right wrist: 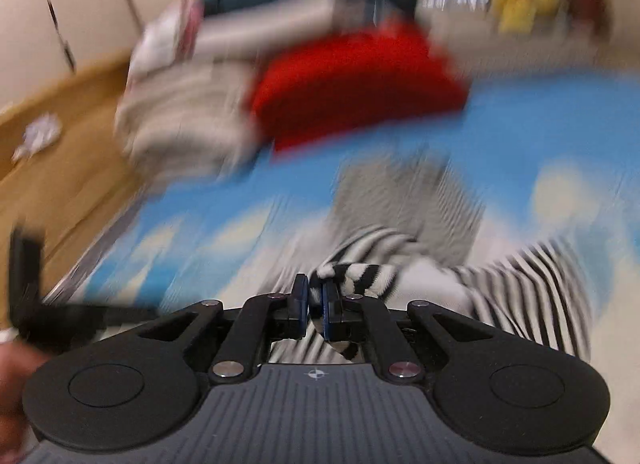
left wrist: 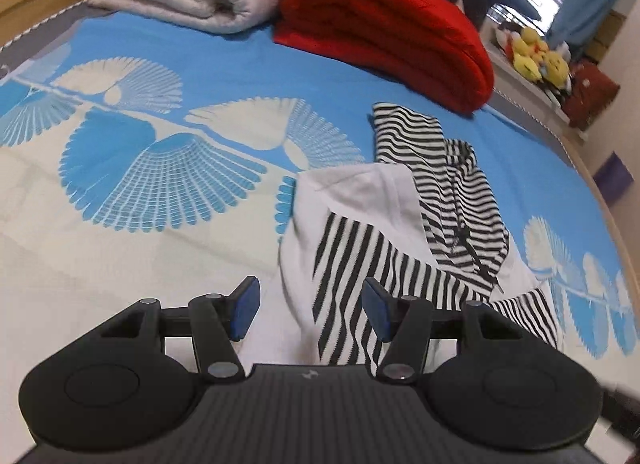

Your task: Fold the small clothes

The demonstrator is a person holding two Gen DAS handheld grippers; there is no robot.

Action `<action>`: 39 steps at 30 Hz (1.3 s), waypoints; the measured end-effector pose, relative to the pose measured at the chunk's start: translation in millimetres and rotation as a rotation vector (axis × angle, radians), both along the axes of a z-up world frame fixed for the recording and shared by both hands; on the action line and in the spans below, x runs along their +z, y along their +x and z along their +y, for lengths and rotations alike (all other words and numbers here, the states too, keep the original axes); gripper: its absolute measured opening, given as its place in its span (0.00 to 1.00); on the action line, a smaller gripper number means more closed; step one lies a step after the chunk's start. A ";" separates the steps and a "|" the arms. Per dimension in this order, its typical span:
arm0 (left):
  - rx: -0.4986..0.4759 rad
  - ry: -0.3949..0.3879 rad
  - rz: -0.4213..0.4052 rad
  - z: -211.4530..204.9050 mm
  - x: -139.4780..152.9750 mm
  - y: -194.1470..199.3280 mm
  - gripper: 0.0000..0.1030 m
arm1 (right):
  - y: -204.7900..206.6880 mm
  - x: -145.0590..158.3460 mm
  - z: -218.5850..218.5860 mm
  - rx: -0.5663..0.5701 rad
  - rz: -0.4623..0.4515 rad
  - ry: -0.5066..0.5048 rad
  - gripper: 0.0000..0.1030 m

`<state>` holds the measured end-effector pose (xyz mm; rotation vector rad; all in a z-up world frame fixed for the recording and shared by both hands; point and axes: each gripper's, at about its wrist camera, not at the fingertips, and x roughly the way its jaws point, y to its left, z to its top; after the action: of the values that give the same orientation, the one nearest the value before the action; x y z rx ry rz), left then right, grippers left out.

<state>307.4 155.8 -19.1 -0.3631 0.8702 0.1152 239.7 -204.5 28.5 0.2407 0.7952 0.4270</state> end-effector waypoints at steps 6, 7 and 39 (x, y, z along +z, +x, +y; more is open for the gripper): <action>-0.023 -0.127 0.034 -1.6 -9.4 0.1 0.55 | -1.7 -2.4 -24.9 -0.219 0.108 0.023 0.14; -0.043 -0.150 0.042 -5.4 -13.2 0.5 0.44 | 1.8 -3.9 -27.0 -0.251 0.088 0.024 0.15; -0.204 0.045 -0.134 -112.6 -7.6 13.1 0.12 | 33.4 -81.3 -96.2 -0.514 0.383 0.121 0.19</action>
<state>320.5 43.2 -26.7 -0.2352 0.7664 -0.0776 273.1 -300.7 -52.8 0.6363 1.0430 -0.0626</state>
